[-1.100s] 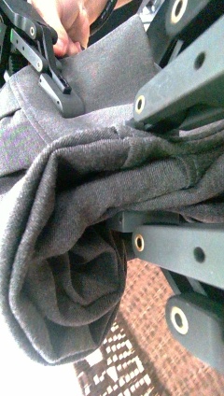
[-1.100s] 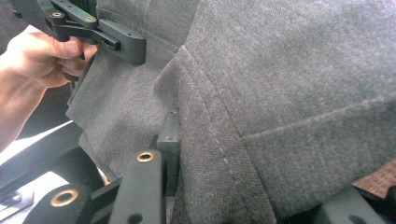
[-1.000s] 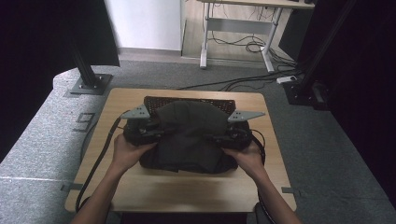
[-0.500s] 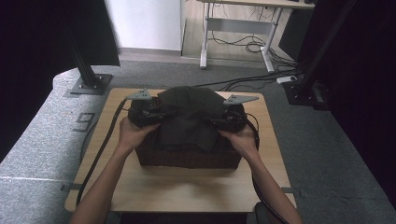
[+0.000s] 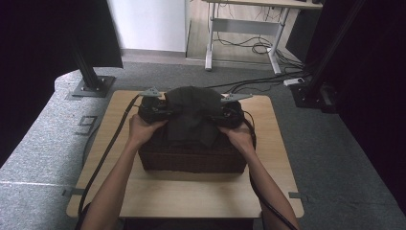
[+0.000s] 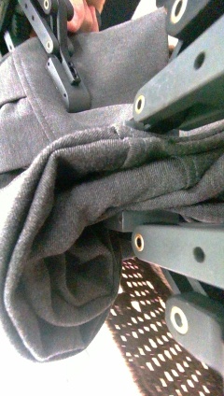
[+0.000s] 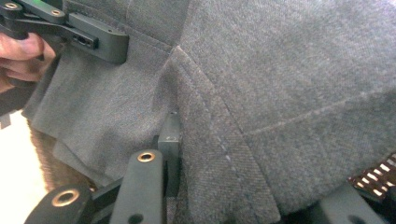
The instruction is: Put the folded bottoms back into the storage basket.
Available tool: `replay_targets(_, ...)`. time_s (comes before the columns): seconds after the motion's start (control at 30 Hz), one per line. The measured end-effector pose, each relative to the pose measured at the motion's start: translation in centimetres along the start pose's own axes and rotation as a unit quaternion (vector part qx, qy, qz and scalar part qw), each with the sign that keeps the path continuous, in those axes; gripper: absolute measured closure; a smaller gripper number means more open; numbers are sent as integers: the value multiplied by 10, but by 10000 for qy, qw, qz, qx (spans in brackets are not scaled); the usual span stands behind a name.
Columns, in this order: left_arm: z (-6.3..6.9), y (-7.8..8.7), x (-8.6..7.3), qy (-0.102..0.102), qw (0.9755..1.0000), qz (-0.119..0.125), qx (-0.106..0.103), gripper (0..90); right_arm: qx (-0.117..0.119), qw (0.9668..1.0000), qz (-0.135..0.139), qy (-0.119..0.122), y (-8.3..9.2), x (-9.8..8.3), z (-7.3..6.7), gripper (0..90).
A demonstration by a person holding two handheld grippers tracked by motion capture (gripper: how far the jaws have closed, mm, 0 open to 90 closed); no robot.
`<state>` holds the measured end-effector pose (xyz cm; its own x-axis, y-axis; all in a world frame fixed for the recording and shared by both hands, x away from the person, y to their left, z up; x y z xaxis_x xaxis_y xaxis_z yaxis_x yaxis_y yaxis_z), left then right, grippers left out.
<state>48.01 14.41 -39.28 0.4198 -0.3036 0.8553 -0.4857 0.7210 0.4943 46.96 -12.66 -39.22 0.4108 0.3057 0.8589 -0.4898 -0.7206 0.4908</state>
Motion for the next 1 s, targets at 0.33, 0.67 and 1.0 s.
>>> replay_targets(0.33, -6, -16, -25, 112, 9979, -605, 208, 693, 92, 9986, -451, -262, -32, -28, 8, 606)
replay_targets(0.67, -10, -24, -39, 198, 9929, -1145, 261, 693, 14, 9944, -1021, -279, -56, -37, -1, 605)
replay_targets(1.0, 6, -64, -37, 298, 9884, -1486, 109, 691, -350, 9855, -1576, -528, -37, -50, 19, 600)
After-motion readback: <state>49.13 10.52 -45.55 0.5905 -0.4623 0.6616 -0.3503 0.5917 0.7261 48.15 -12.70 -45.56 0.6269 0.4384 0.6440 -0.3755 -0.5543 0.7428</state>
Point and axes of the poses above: each handheld gripper's, and its own axes: y roughly backward along the jaws, x roughly out of its top, z roughly to its right, the point moved 2 cm from there along -y, roughly forward along the jaws, and after that the axes turned 3 degrees about x, right-handed, at the moved point
